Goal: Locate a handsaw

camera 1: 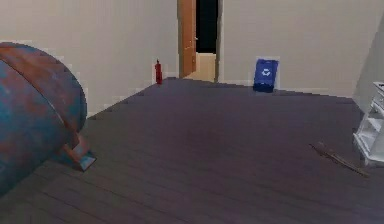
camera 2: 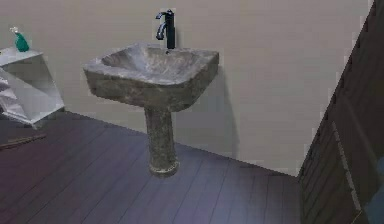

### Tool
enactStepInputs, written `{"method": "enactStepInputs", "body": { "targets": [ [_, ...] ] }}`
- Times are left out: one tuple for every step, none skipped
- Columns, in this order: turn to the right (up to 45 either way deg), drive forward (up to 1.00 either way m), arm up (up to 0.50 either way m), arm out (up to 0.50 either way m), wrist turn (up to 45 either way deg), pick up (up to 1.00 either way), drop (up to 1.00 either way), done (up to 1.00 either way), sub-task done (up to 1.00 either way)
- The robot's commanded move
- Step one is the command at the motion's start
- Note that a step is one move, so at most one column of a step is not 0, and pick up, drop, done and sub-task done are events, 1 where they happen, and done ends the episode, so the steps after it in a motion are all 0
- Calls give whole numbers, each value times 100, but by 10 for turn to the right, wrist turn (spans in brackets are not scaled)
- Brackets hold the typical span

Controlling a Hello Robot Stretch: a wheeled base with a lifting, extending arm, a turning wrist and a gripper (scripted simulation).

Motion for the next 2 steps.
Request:
{"method": "enactStepInputs", "body": {
  "targets": [
    [0, 100, 0, 0, 0, 0, 0, 0, 0],
    [0, 100, 0, 0, 0, 0, 0, 0, 0]
  ]
}}
